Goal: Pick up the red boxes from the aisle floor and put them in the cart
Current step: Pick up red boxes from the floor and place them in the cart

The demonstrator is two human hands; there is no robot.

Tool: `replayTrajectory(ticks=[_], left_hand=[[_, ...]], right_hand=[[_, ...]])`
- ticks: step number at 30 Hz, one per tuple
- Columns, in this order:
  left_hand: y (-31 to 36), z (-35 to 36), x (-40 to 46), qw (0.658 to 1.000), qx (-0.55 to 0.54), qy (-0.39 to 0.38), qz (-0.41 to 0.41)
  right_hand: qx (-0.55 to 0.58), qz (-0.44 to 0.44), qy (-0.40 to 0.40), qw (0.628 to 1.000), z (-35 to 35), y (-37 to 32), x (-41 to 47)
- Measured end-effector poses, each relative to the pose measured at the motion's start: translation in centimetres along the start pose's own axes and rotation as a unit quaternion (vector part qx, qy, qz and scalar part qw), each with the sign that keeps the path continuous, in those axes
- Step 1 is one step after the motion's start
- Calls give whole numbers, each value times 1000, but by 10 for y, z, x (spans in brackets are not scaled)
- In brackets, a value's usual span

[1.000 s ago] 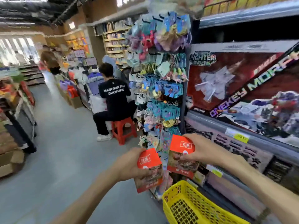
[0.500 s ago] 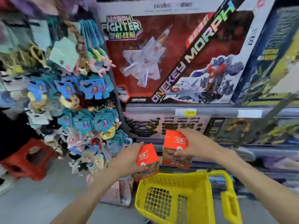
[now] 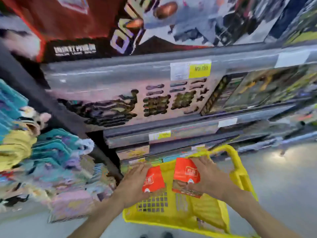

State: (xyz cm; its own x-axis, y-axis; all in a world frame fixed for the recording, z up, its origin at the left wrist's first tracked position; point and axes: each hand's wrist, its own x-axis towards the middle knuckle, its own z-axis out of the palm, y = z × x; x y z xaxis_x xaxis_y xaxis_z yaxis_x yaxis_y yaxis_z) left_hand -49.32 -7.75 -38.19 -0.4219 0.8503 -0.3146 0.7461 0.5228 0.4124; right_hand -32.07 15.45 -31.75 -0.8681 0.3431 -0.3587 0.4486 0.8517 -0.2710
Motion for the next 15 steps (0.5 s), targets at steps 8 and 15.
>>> replayTrajectory(ticks=[8, 15], left_hand=[[-66, 125, 63, 998, 56, -24, -21], [-89, 185, 93, 994, 104, 6, -33]], right_hand=[[-35, -7, -30, 999, 138, 40, 63], [-35, -20, -42, 998, 204, 47, 94]])
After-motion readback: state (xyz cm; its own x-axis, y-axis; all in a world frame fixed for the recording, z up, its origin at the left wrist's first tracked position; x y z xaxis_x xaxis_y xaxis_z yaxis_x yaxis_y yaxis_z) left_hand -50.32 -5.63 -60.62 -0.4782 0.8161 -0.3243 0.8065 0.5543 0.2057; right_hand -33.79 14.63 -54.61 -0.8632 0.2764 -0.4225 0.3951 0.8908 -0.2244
